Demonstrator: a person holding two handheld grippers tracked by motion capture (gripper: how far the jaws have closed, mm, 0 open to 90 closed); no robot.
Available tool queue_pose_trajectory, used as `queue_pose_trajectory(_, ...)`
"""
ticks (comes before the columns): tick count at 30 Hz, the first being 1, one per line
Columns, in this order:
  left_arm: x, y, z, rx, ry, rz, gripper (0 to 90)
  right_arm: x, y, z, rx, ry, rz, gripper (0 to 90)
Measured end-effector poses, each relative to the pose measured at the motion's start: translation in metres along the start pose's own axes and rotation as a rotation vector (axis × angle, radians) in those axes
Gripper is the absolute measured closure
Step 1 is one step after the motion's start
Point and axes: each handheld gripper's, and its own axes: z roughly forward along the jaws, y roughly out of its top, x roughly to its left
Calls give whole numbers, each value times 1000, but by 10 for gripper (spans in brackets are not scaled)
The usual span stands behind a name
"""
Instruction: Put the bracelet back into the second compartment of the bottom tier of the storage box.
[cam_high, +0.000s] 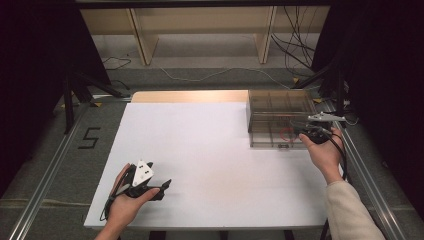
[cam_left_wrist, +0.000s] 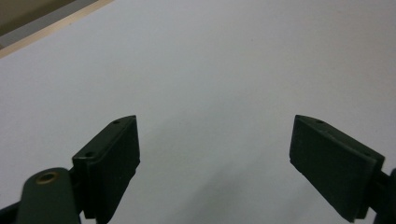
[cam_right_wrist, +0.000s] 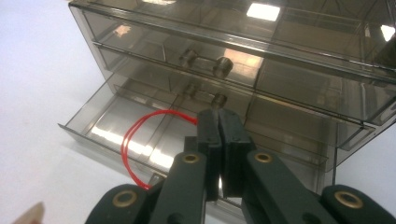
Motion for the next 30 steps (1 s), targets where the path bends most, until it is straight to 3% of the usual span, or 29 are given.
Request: queue_pose_trajectory(30,0,0,0,-1,-3,-1,159,-5,-3,21,58,-36,4,889)
